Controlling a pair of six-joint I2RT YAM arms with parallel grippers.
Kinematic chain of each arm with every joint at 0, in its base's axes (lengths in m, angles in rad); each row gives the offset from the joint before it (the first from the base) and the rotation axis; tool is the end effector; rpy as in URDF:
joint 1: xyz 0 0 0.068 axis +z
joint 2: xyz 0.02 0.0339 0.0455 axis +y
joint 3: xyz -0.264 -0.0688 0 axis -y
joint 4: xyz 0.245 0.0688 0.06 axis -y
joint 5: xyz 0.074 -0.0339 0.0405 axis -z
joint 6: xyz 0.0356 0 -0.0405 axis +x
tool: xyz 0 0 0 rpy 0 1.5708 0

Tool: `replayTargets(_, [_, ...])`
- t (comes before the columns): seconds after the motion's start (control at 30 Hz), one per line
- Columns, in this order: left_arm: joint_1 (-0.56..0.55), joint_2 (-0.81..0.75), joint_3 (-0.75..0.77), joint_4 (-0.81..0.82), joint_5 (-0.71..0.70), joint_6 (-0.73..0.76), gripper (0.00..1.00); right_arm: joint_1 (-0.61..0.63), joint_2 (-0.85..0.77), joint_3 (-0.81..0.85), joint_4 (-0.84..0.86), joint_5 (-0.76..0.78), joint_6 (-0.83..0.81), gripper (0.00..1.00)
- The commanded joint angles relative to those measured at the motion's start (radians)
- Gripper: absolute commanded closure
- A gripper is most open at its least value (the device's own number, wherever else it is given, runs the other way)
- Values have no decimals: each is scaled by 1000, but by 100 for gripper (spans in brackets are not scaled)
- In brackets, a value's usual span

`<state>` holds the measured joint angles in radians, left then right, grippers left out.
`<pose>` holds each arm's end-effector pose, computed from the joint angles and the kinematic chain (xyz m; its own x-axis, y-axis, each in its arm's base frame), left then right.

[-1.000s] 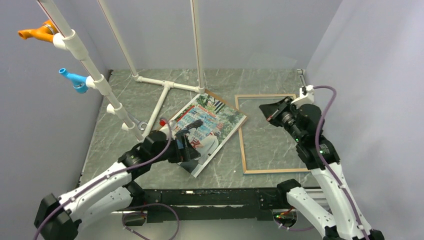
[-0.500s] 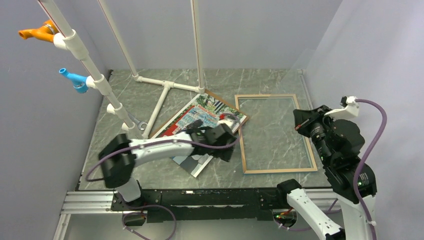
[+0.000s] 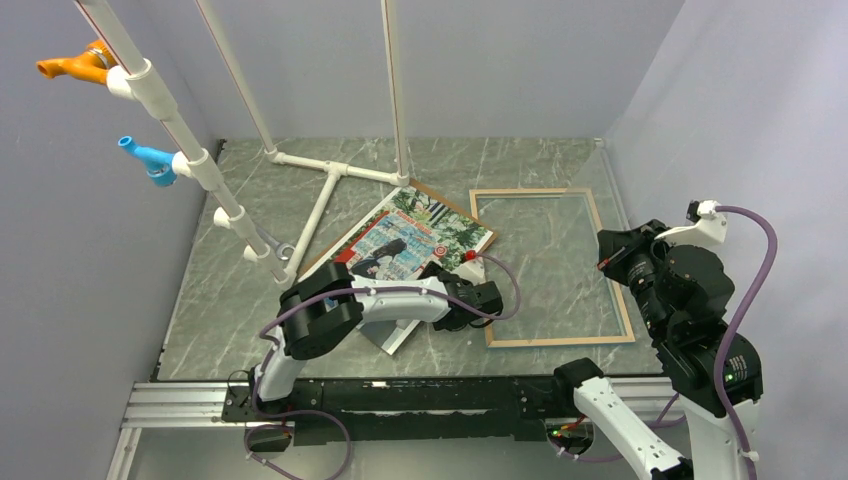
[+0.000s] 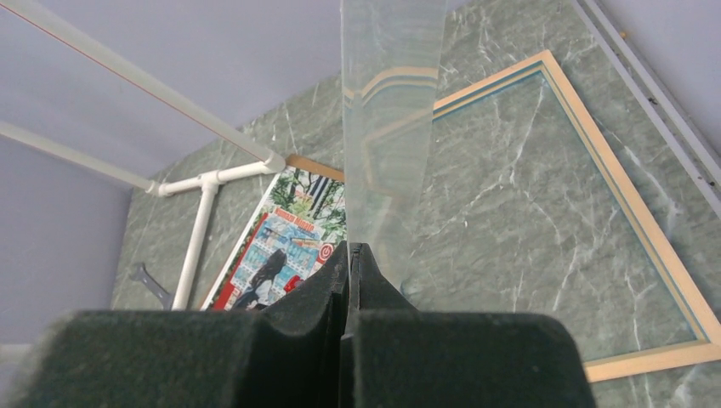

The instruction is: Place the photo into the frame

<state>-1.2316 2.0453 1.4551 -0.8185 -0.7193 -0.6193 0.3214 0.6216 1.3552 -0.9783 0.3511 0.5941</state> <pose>0.1532 -0.3636 0.1624 -0.6586 0.5543 -0.5088 0.3582 0.8257 0.4358 0.0527 0.0046 0.4498 -0.1793 0.4943 -0.8506 0.1452 0.8684 0.4740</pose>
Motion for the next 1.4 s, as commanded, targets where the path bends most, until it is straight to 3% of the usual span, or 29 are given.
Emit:
replayTargets(0.0, [3,23,-20,-68,-134,-40,18,1,-10,23,27,2,-13,100])
replayTargets(0.3, [7,45,-54,-138,-200,-108,36,1,-7,3,41,-32,1,100])
replayTargets(0.53, [-17,15,-27,-166,-168,-119,77,1,-10,-17,53,-41,5,100])
replayTargets(0.63, [-37,36,47,-270,-174,-164,85,0,-11,-16,53,-39,4,100])
replayTargets(0.93, [-107,83,230,-431,-45,-249,95,1,-14,-3,49,-23,-14,100])
replayTargets(1.2, [-153,61,302,-551,76,-369,97,2,-13,-11,53,-15,-19,100])
replayTargets(1.3, [-157,23,250,-529,109,-388,93,0,-11,-21,60,-20,-19,100])
replayTargets(1.37, [-157,-21,201,-454,130,-362,82,1,-13,-35,70,-24,-20,100])
